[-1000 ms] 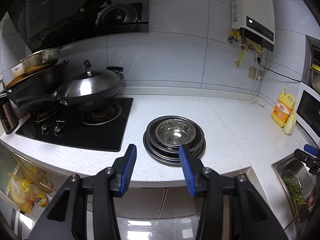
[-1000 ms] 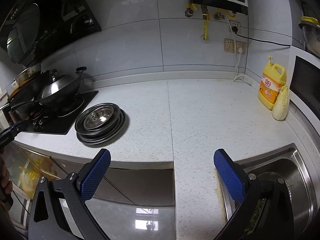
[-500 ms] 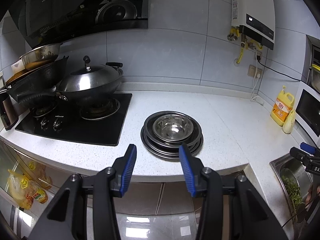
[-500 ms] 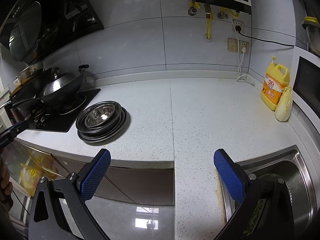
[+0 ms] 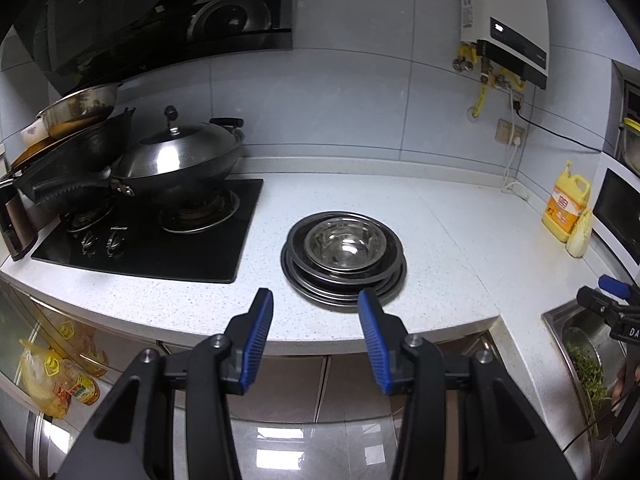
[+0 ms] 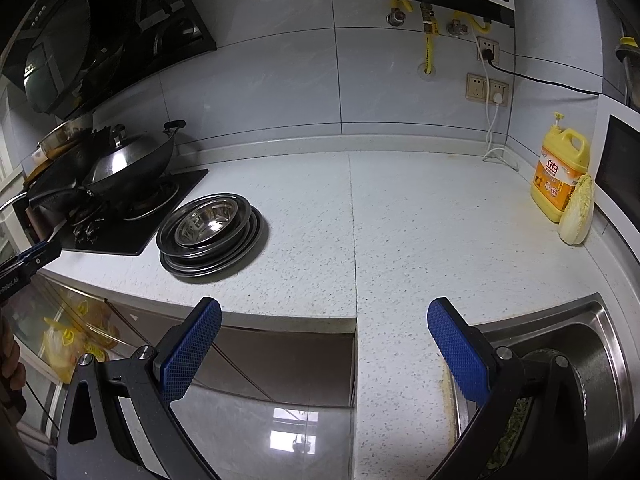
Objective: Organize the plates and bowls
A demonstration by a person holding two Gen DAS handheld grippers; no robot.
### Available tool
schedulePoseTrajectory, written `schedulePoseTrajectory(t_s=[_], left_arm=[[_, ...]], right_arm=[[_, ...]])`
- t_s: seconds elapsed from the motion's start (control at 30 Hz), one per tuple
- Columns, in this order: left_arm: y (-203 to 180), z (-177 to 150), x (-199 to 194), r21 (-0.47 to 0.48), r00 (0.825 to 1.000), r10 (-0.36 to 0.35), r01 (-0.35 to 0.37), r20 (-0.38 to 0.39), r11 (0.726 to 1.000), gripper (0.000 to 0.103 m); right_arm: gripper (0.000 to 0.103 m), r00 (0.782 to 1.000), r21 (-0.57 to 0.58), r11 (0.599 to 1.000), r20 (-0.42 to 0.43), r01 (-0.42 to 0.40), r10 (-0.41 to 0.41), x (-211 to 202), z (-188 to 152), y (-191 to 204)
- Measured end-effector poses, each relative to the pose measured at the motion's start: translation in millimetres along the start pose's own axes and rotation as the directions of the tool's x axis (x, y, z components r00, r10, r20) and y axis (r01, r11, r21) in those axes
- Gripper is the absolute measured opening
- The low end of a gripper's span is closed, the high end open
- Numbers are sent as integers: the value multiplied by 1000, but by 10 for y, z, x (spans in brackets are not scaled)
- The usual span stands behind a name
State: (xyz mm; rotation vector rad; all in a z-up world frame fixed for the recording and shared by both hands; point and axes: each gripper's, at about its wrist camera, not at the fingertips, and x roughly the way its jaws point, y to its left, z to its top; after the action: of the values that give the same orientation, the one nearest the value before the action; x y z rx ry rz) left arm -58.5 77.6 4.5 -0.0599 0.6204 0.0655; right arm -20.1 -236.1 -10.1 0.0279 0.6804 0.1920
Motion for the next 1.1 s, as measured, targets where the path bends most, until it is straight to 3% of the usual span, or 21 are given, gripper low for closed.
schedulePoseTrajectory(t_s=[0.67,1.1], left_arm=[[-286,38,124,54,996,-88,89,-25,995,42],[-308,64,107,45,997,-73,73,-12,996,42]], right_arm=[[102,999,17,999,-5,40,-40,-63,-37,-101],[102,999,15,999,-6,38,-38,-46,-37,-125]])
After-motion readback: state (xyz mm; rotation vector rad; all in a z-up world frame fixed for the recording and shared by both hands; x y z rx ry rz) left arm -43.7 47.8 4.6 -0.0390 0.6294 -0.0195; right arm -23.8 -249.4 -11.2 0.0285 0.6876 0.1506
